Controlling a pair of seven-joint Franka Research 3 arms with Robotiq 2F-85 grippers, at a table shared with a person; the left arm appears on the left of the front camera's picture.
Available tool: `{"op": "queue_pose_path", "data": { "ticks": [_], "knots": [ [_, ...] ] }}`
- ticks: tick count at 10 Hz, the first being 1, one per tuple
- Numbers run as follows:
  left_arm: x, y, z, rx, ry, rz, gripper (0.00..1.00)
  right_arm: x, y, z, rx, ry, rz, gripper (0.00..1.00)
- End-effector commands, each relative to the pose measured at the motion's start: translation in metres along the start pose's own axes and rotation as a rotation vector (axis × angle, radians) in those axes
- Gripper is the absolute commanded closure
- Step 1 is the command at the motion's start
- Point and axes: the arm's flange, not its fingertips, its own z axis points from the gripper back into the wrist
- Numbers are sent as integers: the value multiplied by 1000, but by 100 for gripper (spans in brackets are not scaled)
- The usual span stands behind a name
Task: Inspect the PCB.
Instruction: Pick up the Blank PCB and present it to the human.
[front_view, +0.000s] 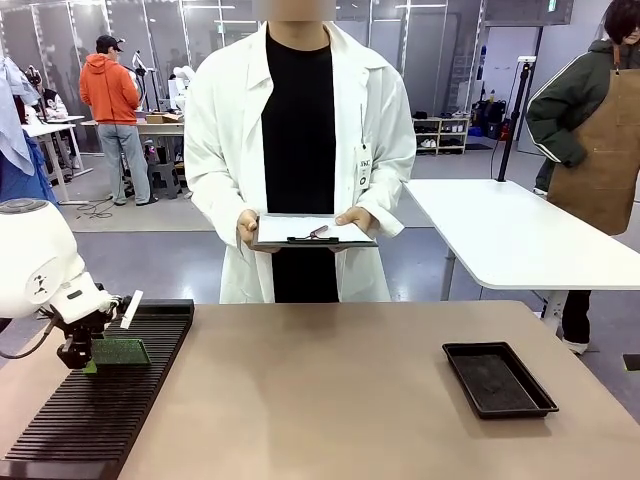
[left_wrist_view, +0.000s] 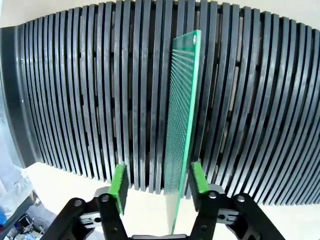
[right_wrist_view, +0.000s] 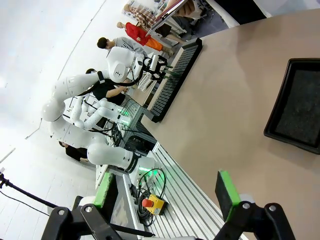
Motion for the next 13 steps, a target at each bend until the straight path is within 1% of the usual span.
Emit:
{"op": "queue_pose_path", "data": {
  "ticks": [1,2,3,4,6,8,10,12,13],
  "knots": [
    [4,6,3,-21,26,15,100,1,1,0,7,-11,20,0],
    [4,6,2,-22,28,12,87,1,1,0,7,-11,20,0],
    [2,4,3,-22,26,14,96,1,1,0,7,-11,20,0],
    [1,3,5,-22,20,18,100,1,1,0,7,-11,20,0],
    [-2,2,7,-29,13,27,100,1,1,0,7,-11,20,0],
    [-7,4,21,-57,-12,49,100,1,1,0,7,-11,20,0],
    [-14,-4,63,-89,-114,134,100,1,1,0,7,-11,20,0],
    [-22,-15,98,-168,-219,313,100,1,1,0,7,-11,20,0],
    [-26,-17,103,-226,-337,411,100,1,1,0,7,-11,20,0]
  ]
}}
